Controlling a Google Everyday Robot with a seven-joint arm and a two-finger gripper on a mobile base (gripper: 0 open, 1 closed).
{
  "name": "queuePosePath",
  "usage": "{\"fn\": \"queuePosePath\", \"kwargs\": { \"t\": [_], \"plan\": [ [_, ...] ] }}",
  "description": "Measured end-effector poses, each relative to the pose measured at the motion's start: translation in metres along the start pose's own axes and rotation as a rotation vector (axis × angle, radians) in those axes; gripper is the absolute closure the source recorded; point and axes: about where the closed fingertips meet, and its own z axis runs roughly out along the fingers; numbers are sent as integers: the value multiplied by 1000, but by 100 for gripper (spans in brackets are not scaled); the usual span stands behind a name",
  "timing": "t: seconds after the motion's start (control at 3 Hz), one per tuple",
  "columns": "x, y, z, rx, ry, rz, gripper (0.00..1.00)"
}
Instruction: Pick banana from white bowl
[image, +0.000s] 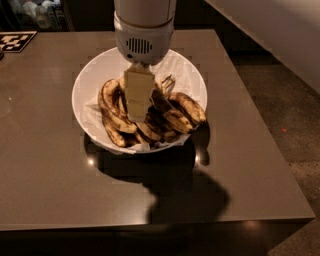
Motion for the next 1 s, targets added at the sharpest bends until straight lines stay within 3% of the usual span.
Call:
{"fn": "queuePosePath", "kwargs": {
  "t": [1.0],
  "plan": [
    [-22,-1,18,-73,-6,-53,24]
  ]
}}
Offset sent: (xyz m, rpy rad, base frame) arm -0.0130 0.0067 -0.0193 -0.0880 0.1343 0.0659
